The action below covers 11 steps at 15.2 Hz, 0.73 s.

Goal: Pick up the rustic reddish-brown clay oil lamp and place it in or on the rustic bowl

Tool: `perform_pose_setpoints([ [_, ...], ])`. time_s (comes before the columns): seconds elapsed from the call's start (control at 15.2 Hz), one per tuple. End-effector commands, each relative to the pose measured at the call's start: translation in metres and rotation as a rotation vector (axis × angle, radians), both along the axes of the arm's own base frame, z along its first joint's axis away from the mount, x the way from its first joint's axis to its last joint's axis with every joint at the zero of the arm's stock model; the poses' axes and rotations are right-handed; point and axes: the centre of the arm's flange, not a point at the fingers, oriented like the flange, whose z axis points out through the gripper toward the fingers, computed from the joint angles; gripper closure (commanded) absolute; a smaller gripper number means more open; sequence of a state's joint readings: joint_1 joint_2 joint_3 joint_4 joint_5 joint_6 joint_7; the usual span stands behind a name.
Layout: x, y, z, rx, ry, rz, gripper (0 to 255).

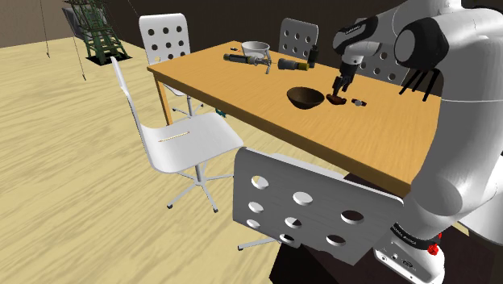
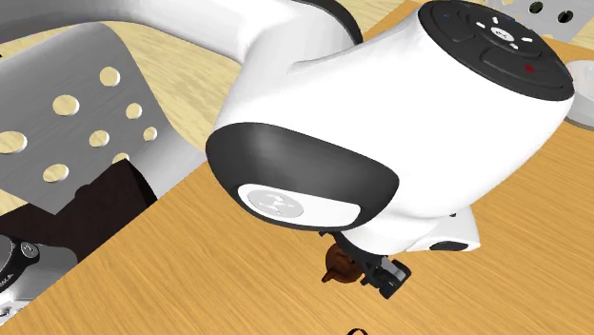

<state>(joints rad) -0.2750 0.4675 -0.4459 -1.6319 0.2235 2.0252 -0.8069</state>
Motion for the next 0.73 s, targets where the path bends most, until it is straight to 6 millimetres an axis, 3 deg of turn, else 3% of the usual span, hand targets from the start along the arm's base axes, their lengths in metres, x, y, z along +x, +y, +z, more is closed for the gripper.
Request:
perform_pose_setpoints([
  [0.0, 0.002, -0.006, -0.009, 0.000, -0.001, 0.002, 0],
  [0.4, 0.002, -0.006, -0.039, 0.000, -0.001, 0.002, 0],
  [0.66, 0.002, -0.006, -0.039, 0.000, -0.001, 0.002, 0],
])
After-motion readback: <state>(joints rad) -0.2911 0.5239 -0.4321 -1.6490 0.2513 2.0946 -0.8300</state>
